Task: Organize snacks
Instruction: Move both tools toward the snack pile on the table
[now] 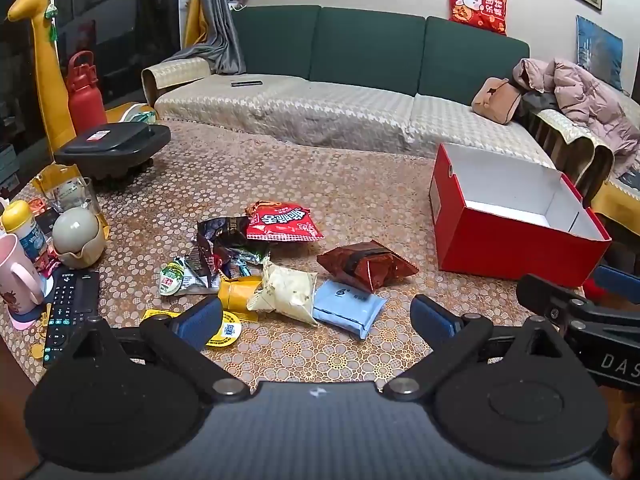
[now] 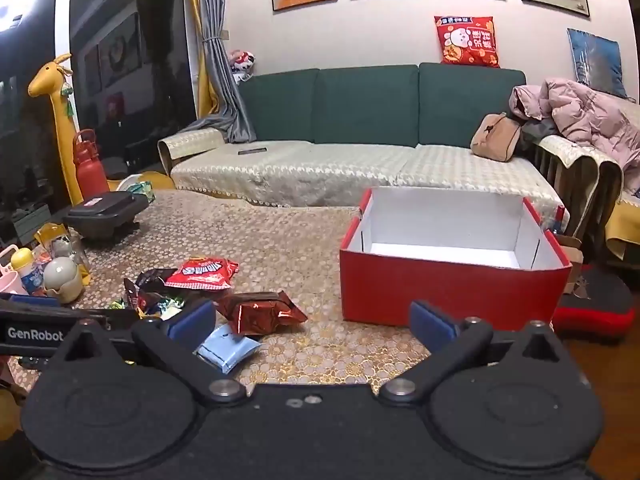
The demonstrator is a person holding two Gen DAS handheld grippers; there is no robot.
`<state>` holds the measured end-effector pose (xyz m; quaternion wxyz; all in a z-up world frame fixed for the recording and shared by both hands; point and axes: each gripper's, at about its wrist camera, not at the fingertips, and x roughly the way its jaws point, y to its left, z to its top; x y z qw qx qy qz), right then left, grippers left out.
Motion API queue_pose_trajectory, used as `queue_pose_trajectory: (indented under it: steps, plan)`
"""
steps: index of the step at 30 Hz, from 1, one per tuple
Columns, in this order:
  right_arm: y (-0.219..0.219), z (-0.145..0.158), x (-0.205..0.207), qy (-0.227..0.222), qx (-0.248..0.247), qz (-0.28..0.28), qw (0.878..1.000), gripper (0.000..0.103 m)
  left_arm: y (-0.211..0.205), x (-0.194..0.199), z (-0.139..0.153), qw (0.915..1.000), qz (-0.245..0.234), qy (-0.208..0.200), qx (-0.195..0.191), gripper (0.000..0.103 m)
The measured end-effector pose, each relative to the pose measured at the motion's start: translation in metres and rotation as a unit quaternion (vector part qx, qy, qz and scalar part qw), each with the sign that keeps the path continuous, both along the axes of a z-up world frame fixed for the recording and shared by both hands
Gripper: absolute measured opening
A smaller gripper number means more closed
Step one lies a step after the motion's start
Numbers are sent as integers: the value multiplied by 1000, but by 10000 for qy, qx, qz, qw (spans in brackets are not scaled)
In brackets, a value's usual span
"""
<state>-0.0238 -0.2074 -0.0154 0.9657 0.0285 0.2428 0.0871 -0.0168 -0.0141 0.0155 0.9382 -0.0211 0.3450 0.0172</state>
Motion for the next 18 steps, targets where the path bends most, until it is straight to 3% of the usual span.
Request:
queue_pose_trajectory:
  steps: [9, 18]
  plan:
    - [-1, 0, 2, 194, 175, 61, 9996, 103, 0, -2, 2, 10000, -11, -36, -3, 101]
    - [4, 4, 0, -63, 10, 56, 10000, 102, 1, -3, 2, 9999, -39, -49, -80, 101]
